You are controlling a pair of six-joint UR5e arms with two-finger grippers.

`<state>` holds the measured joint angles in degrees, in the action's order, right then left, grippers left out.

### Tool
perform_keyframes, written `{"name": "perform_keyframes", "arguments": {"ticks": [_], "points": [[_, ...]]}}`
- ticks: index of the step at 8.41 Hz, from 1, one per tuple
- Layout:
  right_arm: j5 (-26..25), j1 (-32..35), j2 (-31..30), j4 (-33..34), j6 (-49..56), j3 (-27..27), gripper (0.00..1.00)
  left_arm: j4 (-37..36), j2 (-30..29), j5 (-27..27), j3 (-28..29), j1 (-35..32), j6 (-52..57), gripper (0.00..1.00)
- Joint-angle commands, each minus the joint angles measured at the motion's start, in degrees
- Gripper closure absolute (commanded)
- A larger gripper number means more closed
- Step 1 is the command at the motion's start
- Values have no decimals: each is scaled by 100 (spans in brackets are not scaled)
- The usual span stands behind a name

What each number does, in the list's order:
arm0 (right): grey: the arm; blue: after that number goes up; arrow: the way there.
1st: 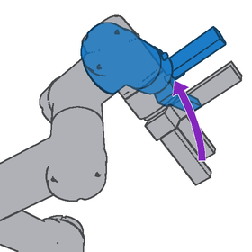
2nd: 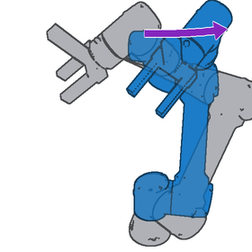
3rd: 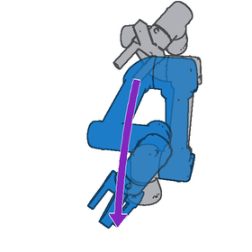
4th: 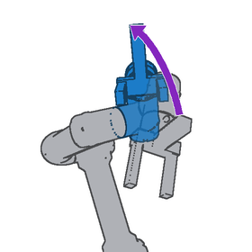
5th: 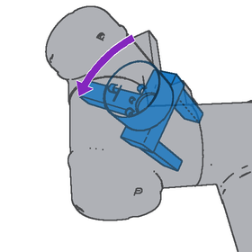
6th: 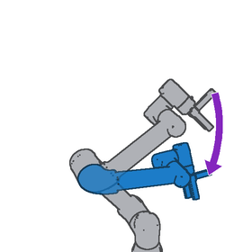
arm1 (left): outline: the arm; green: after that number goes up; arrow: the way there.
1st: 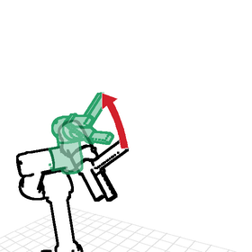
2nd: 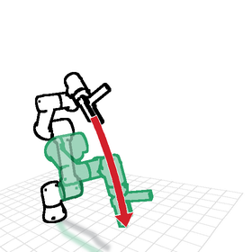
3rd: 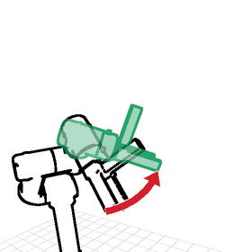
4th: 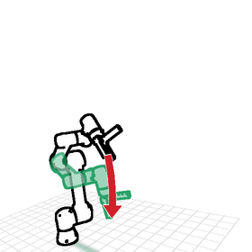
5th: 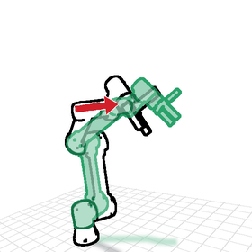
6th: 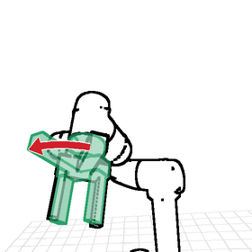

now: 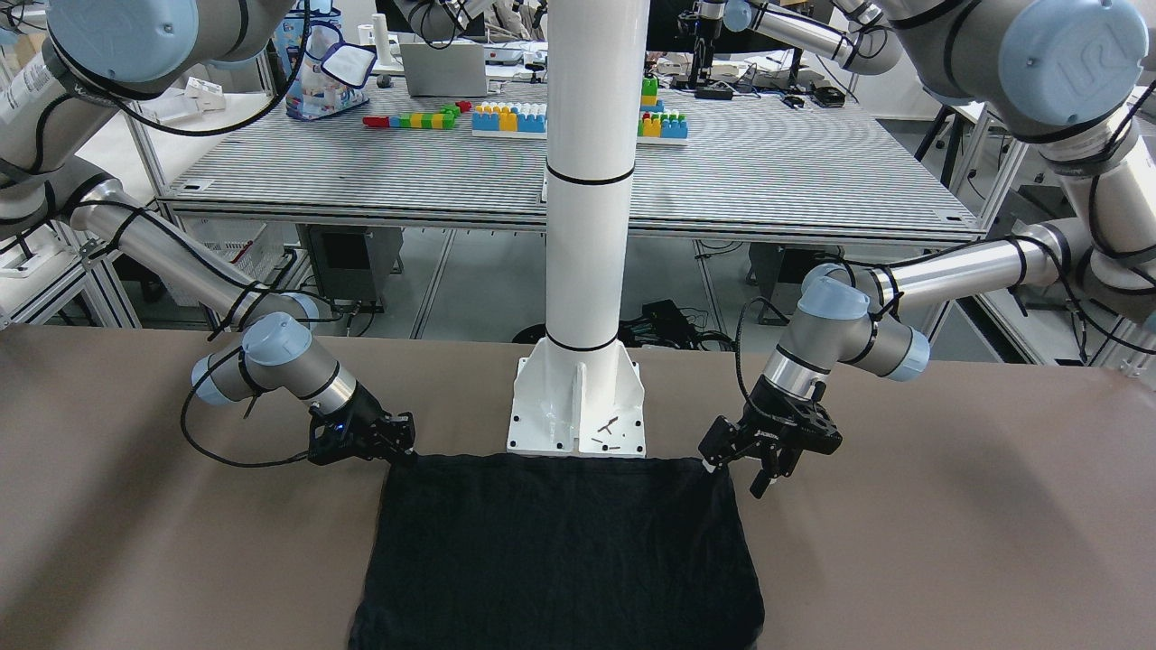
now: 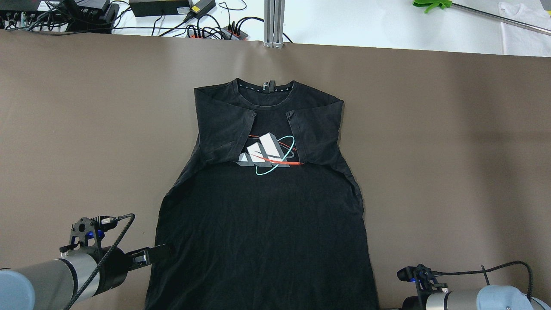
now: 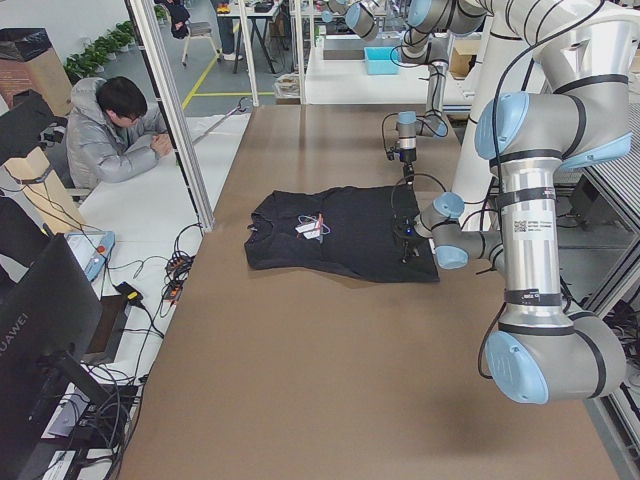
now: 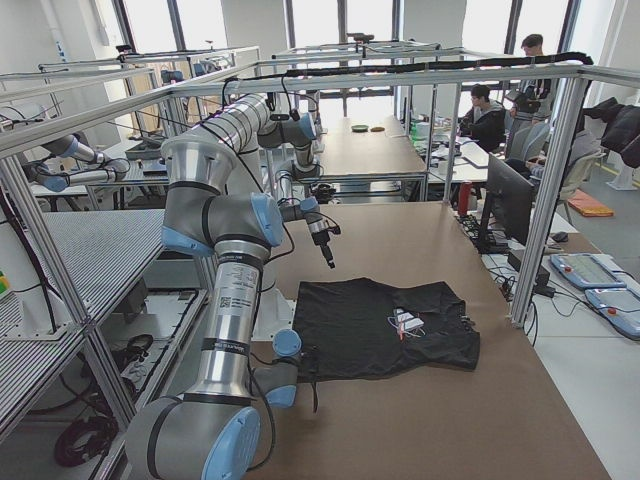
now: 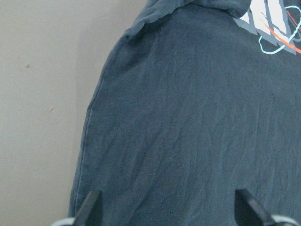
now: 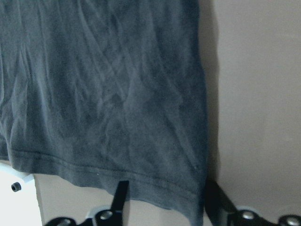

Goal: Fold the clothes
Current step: 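Release the sleeves and move both grippers to the hem corners nearest the robot, then grasp the hem corners nearest the robot with both grippers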

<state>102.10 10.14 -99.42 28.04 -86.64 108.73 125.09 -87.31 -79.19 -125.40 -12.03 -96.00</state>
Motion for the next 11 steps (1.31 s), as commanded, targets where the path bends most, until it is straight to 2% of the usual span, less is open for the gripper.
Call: {"name": "perform_keyframes", "arguments": {"ticks": [1, 4, 6, 10, 11], "points": [[-128, -21, 1, 0, -2, 42, 100, 7, 13, 0, -2, -1, 2, 0], [-120, 23, -16, -18, -2, 305, 100, 16, 39, 44, -2, 226, -68, 0], [-129, 41, -8, -44, -2, 455, 100, 812, 554, 629, 68, 909, -147, 0], [-129, 49, 1, -71, -2, 482, 100, 912, 602, 1791, 525, 1983, -560, 0], [-137, 49, 1, -71, -2, 482, 100, 912, 610, 1819, 621, 2020, -578, 0]]}}
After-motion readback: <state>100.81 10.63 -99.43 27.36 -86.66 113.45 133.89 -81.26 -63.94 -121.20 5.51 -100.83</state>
